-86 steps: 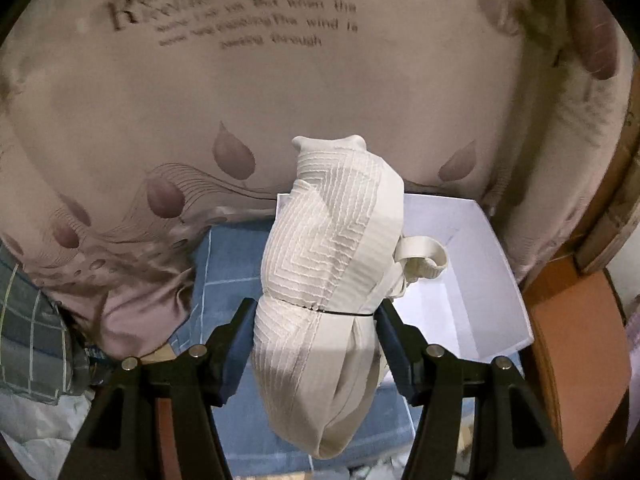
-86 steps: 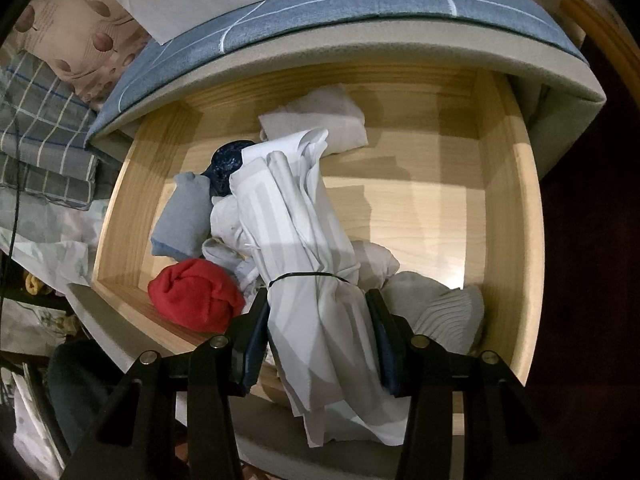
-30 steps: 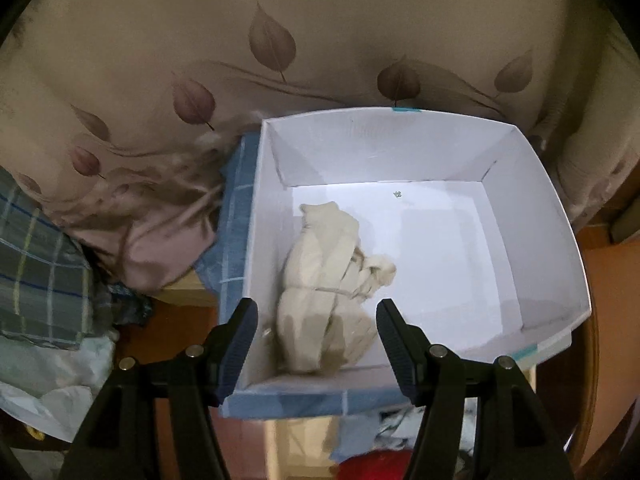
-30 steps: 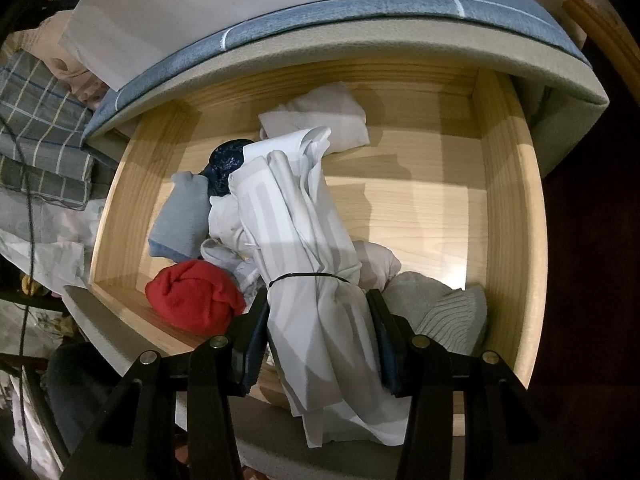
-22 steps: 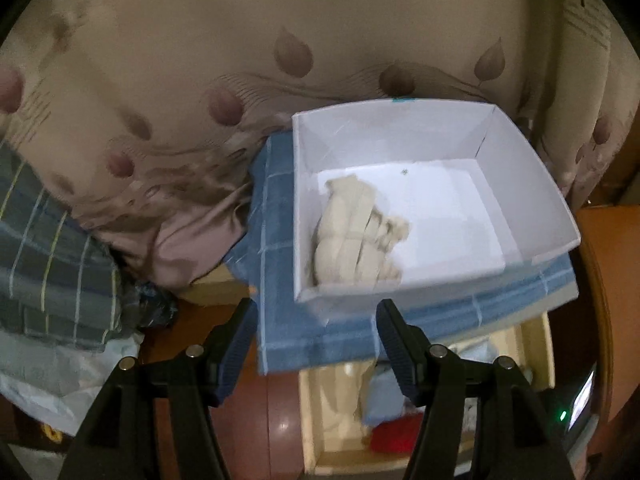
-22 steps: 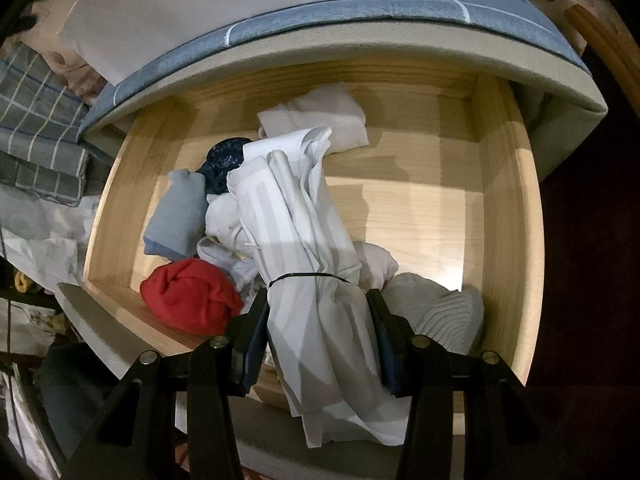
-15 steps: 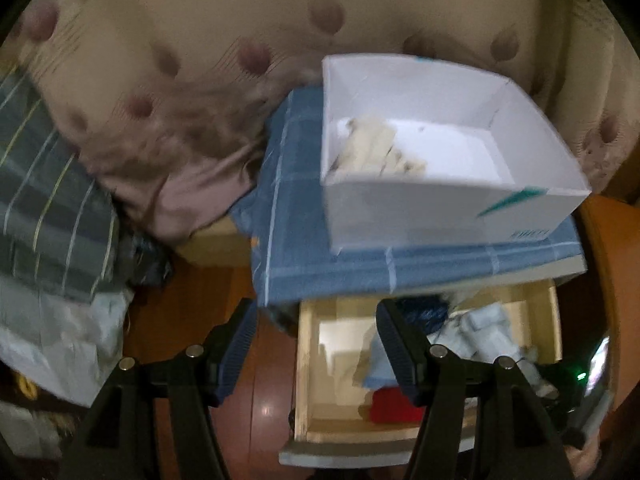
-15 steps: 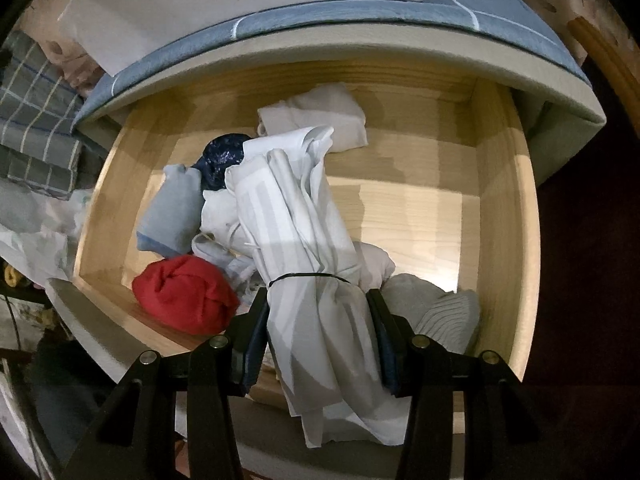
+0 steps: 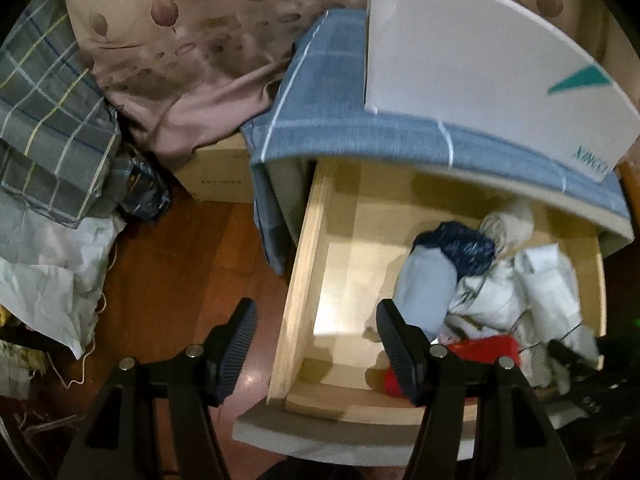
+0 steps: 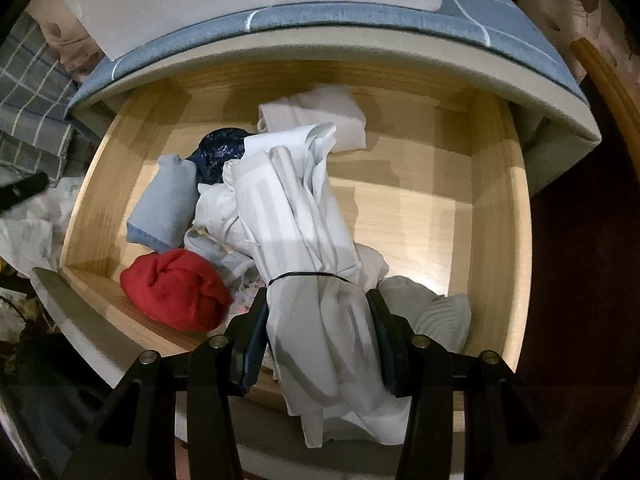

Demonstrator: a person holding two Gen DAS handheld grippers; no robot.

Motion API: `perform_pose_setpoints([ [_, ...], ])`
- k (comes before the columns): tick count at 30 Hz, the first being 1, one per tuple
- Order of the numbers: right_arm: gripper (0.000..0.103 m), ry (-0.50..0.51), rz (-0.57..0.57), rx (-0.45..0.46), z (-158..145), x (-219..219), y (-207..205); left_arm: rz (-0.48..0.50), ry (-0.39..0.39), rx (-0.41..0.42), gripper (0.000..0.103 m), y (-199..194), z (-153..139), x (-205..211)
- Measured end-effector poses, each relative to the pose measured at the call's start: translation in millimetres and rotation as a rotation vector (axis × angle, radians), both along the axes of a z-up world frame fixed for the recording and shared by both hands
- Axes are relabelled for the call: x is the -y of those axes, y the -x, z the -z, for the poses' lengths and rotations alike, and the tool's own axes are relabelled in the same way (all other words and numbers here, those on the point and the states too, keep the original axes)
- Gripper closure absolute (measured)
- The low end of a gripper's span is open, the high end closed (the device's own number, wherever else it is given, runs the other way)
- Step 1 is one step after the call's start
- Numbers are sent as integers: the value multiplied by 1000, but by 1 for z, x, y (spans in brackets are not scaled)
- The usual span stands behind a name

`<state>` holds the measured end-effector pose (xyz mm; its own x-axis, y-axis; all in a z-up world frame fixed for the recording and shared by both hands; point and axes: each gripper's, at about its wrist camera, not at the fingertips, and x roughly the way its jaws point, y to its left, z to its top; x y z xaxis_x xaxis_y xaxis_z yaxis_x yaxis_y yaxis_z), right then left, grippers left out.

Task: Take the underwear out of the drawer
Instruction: 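Withdraw the left tool from the box back over the drawer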

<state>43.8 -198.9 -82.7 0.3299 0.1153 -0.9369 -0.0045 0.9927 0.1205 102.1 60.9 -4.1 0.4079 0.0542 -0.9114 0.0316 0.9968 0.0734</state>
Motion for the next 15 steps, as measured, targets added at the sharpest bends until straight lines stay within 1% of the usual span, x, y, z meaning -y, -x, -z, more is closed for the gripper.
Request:
perform_pose_setpoints([
  [4,60,16,-2,9,-2,-2,1,-11,25,-31,40,4,21,-1],
  [7,61,20,-3,25,-5,-2,2,-30,45,-47,40,5,30,-4],
  [9,61,21,-6,33,-8,-3,3,-46,58,-32,40,6,29,-8],
  [10,61,24,-15,38,-11,-4,2,-56,62,-11,40,8,28,-9],
  [12,61,25,-30,41,-16,-6,0,-60,57,9,40,11,26,-9],
  [15,61,-13,-42,24,-28,-5,-6,-49,52,43,40,15,22,-8],
])
